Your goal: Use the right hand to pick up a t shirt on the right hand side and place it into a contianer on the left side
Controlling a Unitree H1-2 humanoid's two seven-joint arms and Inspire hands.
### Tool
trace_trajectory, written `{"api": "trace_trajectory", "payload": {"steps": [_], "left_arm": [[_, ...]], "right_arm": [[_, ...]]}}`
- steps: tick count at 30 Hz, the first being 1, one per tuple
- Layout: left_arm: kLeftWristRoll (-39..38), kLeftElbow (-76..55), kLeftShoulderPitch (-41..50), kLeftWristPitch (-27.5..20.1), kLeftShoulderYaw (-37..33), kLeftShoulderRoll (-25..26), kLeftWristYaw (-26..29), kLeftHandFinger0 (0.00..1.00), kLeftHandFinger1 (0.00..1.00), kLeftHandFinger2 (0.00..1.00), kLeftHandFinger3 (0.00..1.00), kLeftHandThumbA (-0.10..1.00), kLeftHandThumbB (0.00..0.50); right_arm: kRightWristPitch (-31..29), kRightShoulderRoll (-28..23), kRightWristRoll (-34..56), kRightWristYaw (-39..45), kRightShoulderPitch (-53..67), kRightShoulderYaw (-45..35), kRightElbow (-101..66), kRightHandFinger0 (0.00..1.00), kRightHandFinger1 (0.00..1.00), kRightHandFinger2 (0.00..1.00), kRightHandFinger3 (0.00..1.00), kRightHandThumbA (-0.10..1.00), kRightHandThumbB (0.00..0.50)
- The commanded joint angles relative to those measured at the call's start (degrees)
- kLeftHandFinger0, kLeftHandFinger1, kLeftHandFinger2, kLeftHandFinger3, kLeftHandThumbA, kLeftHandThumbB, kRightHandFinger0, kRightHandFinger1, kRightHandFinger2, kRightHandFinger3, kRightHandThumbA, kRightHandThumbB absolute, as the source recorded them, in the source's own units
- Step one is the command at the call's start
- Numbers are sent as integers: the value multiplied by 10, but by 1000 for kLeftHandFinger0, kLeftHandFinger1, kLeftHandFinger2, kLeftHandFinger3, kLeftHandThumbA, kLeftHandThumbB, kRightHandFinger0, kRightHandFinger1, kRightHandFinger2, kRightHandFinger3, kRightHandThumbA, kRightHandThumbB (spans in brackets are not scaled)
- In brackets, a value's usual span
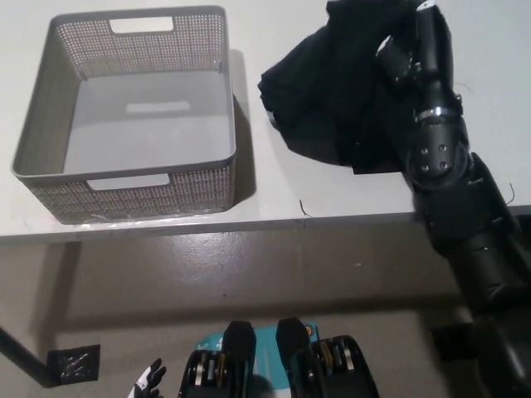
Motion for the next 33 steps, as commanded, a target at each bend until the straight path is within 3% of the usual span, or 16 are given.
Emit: {"api": "trace_trajectory", "payload": {"steps": [1, 3, 6, 9, 10, 14, 19, 23, 26, 30, 33], "left_arm": [[13, -4, 7, -18, -6, 0, 6, 1000, 1000, 1000, 1000, 1000, 228], [20, -1, 5, -18, -4, 0, 5, 1000, 1000, 1000, 1000, 1000, 258], [25, 4, 4, -17, -5, -3, 3, 1000, 1000, 1000, 1000, 1000, 300], [28, 5, 7, -15, -7, -6, -3, 1000, 1000, 1000, 1000, 1000, 319], [29, 4, 7, -16, -8, -6, -3, 1000, 1000, 1000, 1000, 1000, 320], [12, -1, 7, -18, -16, -9, -6, 1000, 1000, 1000, 1000, 1000, 231], [15, 4, 2, -18, -22, -16, -6, 1000, 1000, 1000, 1000, 1000, 237], [21, 2, 1, -6, -25, -21, -15, 1000, 1000, 1000, 1000, 1000, 284], [20, 1, 0, -4, -27, -22, -19, 1000, 1000, 1000, 1000, 1000, 282], [32, -4, -5, 5, -33, -26, -19, 1000, 1000, 1000, 1000, 1000, 271], [36, 4, -10, -2, -38, -30, -19, 1000, 1000, 1000, 1000, 1000, 278]], "right_arm": [[45, 16, 47, -17, -62, -27, -42, 0, 59, 454, 420, -100, 156], [56, 28, 59, -15, -74, -36, -48, 0, 55, 453, 429, -100, 152], [77, 49, 65, -23, -99, -42, -54, 0, 0, 364, 365, -100, 150], [110, 72, 65, -37, -120, -46, -64, 0, 0, 352, 358, -100, 140], [113, 76, 67, -35, -122, -46, -65, 0, 0, 352, 361, -100, 140], [140, 106, 80, -35, -149, -49, -71, 0, 0, 409, 418, -100, 140], [131, 127, 79, -50, -181, -42, -44, 0, 8, 443, 437, -100, 148], [120, 146, 88, -48, -198, -39, -27, 0, 5, 445, 432, -100, 147], [119, 156, 95, -39, -203, -38, -22, 0, 0, 432, 413, -100, 126], [114, 172, 98, -44, -207, -35, -11, 0, 6, 452, 428, -100, 146], [111, 183, 97, -42, -207, -27, 26, 0, 0, 409, 400, -100, 152]]}}
